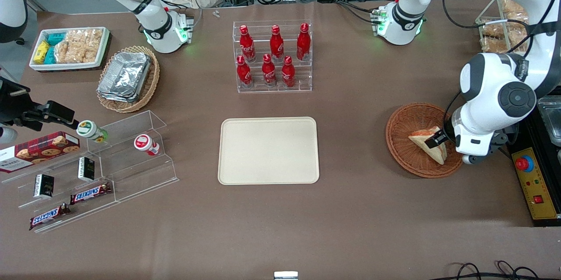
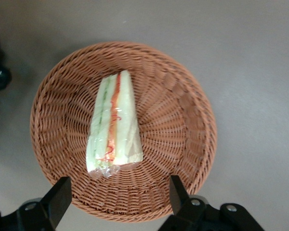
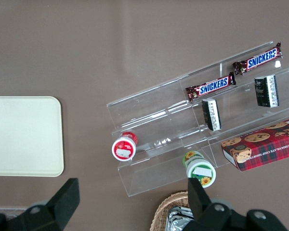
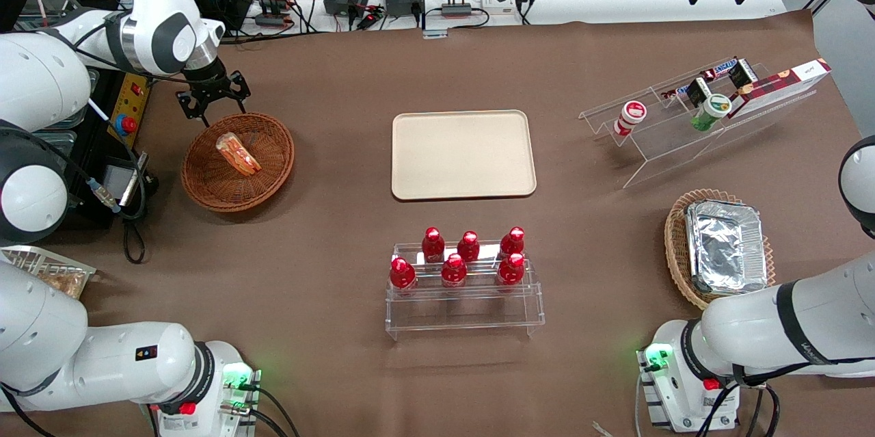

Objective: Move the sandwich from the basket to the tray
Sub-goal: 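Lower the open left gripper over the wrapped sandwich in the basket, then close the left gripper on the sandwich's wrapped edge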

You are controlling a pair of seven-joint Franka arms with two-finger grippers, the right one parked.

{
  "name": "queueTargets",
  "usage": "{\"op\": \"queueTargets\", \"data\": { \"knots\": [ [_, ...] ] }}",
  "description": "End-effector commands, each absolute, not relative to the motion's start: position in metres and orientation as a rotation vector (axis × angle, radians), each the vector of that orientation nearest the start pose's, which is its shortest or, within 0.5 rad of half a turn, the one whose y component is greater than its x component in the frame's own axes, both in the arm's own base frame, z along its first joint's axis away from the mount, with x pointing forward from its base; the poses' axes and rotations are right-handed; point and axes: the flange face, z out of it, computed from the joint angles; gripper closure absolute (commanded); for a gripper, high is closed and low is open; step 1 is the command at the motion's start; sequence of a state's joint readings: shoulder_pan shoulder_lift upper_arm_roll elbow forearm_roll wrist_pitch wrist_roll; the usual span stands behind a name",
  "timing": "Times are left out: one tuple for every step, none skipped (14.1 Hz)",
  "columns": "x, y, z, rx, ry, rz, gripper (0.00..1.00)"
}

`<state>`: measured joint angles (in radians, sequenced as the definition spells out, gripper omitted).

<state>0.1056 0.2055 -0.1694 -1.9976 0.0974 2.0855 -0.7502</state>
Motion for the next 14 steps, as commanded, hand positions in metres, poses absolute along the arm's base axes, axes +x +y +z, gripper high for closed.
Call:
{"op": "queueTargets", "data": {
  "knots": [
    [0.571,-0.005,0.348,-2.853,-1.061,0.103,0.04],
    [0.571,0.001,0.346,-2.847,-1.076,0.106,0.04],
    [0.572,0.005,0.343,-2.844,-1.085,0.106,0.02],
    [0.573,0.005,0.341,-2.847,-1.088,0.099,0.01],
    [0.573,0.01,0.339,-2.842,-1.1,0.102,0.01],
    [0.572,0.017,0.332,-2.832,-1.116,0.117,0.01],
    [0.572,0.018,0.329,-2.827,-1.108,0.102,0.01],
    [0.568,0.017,0.319,-2.823,-1.111,0.086,0.01],
    [0.564,0.017,0.31,-2.83,-1.121,0.056,0.01],
    [0.558,0.016,0.298,-2.839,-1.121,0.038,0.01],
    [0.553,0.015,0.289,-2.849,-1.121,0.017,0.01],
    [0.549,0.015,0.28,-2.857,-1.122,0.006,0.01],
    [0.547,0.02,0.275,-2.852,-1.133,0.009,0.01],
    [0.546,0.025,0.271,-2.845,-1.142,0.018,0.01]
  ]
}}
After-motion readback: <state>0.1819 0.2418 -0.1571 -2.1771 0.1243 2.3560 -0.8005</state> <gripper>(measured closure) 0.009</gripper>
